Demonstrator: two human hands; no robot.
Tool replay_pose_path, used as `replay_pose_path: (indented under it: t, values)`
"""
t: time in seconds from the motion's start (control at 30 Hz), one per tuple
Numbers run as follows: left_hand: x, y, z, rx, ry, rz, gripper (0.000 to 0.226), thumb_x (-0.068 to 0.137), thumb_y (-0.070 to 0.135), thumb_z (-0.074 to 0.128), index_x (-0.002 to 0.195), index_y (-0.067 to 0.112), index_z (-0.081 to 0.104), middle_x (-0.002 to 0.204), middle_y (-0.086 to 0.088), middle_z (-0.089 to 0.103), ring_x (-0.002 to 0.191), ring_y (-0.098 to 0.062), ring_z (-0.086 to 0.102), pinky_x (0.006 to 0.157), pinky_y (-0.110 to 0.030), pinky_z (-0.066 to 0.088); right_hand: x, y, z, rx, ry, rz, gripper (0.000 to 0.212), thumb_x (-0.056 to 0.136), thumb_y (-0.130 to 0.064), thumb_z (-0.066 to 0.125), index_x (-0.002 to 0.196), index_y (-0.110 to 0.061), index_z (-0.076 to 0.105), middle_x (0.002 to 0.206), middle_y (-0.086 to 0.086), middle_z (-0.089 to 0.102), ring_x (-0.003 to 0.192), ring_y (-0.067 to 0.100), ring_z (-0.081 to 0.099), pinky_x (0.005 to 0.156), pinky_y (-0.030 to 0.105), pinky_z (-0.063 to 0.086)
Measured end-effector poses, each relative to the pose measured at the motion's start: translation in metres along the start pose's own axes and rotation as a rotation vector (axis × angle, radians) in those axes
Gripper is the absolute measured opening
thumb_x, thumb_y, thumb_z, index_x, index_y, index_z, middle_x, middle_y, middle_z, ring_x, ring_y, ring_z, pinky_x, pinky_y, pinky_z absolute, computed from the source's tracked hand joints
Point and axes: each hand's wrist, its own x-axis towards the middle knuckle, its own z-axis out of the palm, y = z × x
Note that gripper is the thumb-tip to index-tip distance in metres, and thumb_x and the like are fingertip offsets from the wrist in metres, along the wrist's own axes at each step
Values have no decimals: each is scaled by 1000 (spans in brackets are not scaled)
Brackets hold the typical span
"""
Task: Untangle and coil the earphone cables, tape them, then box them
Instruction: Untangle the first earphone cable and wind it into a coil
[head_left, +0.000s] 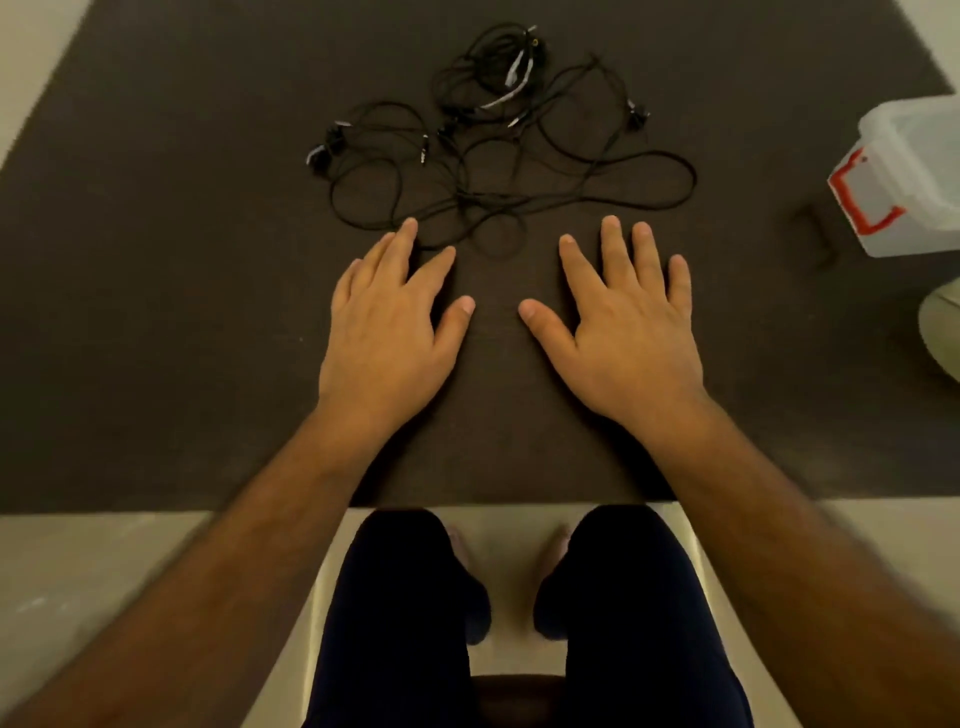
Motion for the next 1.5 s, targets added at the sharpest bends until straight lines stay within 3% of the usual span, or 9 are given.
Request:
replay_pose_path:
  t: [0.3,0.47,0.57,0.67,0.77,0.87,1.07,1.33,1.5]
  values:
    - [-13,9,4,-7,-13,-56,53,98,47,49,144,19,48,164,-11,15,142,-33,33,112,-42,33,-18,-2,11,29,-5,3,73,96,-67,23,156,-26,21,165,9,9,151,31,4,121,53,6]
    - [-45,16,-8,-34,42,-32,43,98,38,53,135,18,57,158,-11,31,140,-29,37,111,-40,34,-64,-13,10,63,9,-6,66,99,-61,27,154,-26,25,165,7,13,151,28,7,121,50,8]
    - [-57,22,-12,-24,99,26,36,97,36,56,129,20,62,151,-6,42,136,-23,41,110,-40,37,-79,-11,0,87,31,-31,60,98,-56,39,150,-25,36,161,6,25,148,27,19,120,48,19]
    - [-57,25,-20,-37,158,63,30,96,34,58,123,22,66,140,0,53,128,-18,48,103,-40,41,-77,-3,-21,152,1,-46,45,93,-49,58,131,-26,57,137,3,56,124,22,51,103,44,45]
    - [-44,29,-31,-71,202,88,27,96,31,59,120,22,67,132,2,57,122,-15,53,99,-39,43,-65,8,-40,340,12,-45,28,92,-38,64,115,-23,66,116,-2,67,105,14,61,91,34,50]
    - [-19,35,-41,-110,214,126,26,96,28,60,120,21,66,127,2,59,115,-15,56,96,-34,47,-43,19,-55,447,85,3,24,93,-29,65,115,-19,67,115,-1,67,103,12,59,87,28,46]
    - [27,43,-44,-125,200,96,30,96,27,60,126,22,62,127,2,57,110,-16,59,92,-35,50,12,24,-55,459,183,67,27,93,-22,65,119,-19,65,118,1,68,108,16,62,92,31,49]
    - [60,35,-25,-112,169,48,35,95,30,61,129,23,59,128,3,58,115,-16,57,91,-33,47,57,4,-47,372,252,-36,31,92,-24,65,123,-23,61,117,-1,64,103,16,62,86,33,53]
    - [65,25,-22,-49,139,76,24,95,28,61,116,20,70,112,0,65,103,-19,61,86,-36,50,65,-15,-35,357,214,-136,38,90,-24,67,127,-25,58,118,-1,60,102,15,60,88,37,54]
